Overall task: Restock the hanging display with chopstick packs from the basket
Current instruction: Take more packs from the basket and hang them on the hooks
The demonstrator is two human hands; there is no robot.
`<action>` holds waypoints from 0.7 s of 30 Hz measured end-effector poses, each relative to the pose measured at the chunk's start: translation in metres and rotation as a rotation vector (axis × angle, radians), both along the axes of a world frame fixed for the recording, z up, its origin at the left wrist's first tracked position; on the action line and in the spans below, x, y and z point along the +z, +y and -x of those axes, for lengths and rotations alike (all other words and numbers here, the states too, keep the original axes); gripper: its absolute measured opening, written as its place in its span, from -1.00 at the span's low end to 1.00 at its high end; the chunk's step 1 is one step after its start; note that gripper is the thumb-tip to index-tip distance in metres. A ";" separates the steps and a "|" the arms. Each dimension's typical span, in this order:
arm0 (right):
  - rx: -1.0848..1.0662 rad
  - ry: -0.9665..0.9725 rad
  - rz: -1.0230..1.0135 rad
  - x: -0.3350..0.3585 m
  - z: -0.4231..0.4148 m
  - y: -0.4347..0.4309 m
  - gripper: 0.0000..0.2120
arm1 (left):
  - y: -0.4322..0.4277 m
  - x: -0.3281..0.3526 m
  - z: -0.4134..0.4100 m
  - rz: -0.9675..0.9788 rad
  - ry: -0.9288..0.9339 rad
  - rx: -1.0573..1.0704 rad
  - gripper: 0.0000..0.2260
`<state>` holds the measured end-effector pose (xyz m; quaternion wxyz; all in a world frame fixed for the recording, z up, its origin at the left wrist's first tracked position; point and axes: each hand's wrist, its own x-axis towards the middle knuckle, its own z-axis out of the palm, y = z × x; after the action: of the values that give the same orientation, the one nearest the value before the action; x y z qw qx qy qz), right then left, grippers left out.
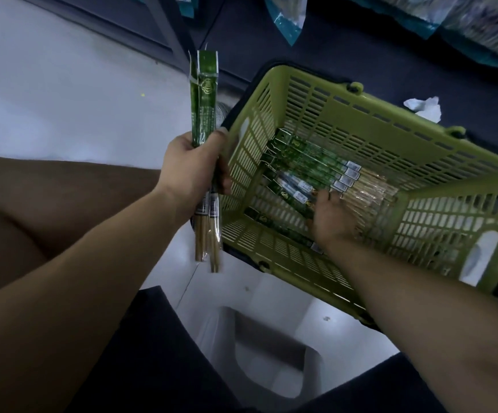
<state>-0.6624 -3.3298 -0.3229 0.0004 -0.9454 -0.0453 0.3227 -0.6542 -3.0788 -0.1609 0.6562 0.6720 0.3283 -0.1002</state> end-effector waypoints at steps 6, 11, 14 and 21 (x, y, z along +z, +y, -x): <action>0.063 0.012 0.111 -0.002 -0.010 -0.001 -0.32 | -0.005 0.000 -0.002 -0.058 -0.008 0.023 -0.76; 0.182 0.024 0.123 -0.005 -0.006 0.007 -0.45 | -0.005 0.000 -0.002 -0.058 -0.014 0.022 -0.81; 0.128 0.018 0.078 -0.007 0.001 0.008 -0.66 | -0.004 -0.001 -0.003 -0.064 -0.008 0.020 -0.81; 0.092 0.123 -0.113 -0.005 -0.005 -0.001 -0.74 | -0.004 -0.001 -0.003 -0.069 -0.005 0.024 -0.79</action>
<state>-0.6577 -3.3310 -0.3276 0.0419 -0.9192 -0.1066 0.3767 -0.6508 -3.0832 -0.1624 0.6347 0.6904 0.3379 -0.0793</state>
